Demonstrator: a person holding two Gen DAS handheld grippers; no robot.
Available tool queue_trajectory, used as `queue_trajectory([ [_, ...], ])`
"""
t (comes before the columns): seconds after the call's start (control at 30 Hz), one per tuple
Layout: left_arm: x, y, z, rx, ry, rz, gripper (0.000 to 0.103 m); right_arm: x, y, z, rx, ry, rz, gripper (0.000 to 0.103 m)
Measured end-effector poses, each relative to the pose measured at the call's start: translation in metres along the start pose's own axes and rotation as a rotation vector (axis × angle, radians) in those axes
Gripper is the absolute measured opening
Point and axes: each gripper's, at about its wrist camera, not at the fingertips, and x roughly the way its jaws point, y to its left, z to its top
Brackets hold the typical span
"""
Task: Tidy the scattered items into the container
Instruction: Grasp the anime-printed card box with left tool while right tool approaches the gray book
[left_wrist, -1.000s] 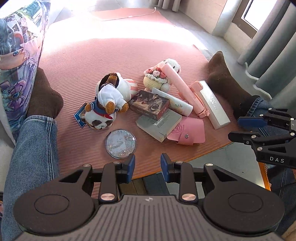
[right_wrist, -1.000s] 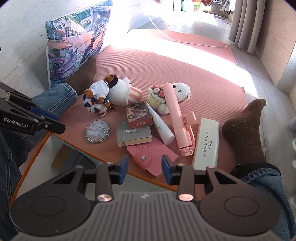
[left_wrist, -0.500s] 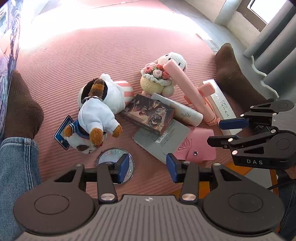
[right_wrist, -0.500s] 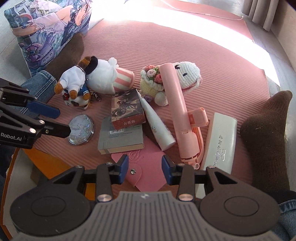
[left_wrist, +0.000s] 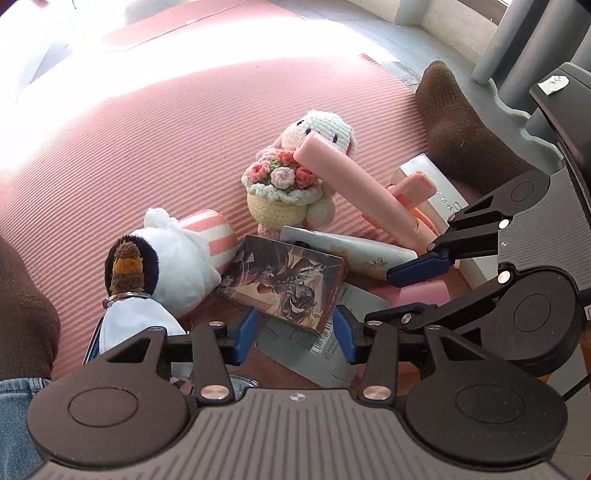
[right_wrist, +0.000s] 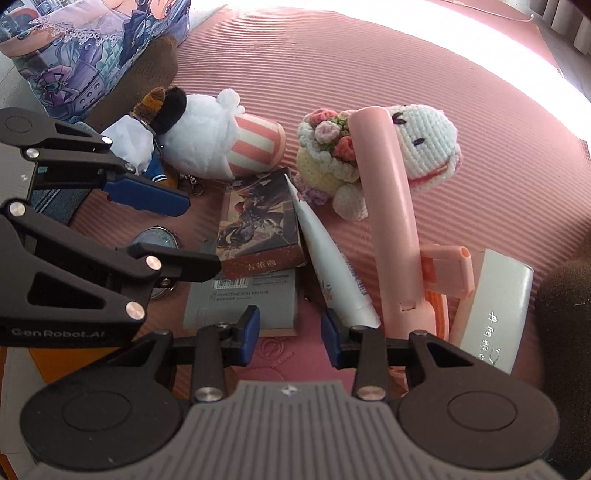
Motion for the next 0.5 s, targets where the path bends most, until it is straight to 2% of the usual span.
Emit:
queue_trajectory([
  [0.13, 0.009, 0.008, 0.006, -0.016, -0.002, -0.049, 0.052, 0.008, -0.007, 0.005, 0.028, 0.009, 0.063, 0.041],
  [0.3, 0.014, 0.010, 0.014, 0.000, 0.005, -0.028, 0.052, 0.019, -0.013, 0.011, 0.059, 0.009, 0.132, 0.043],
  [0.43, 0.009, 0.018, 0.014, -0.016, 0.005, -0.041, 0.052, 0.028, -0.009, 0.016, 0.046, -0.005, 0.148, 0.051],
  [0.5, 0.004, 0.021, 0.011, -0.012, 0.006, -0.047, 0.052, 0.029, -0.006, 0.018, 0.029, -0.008, 0.140, 0.051],
])
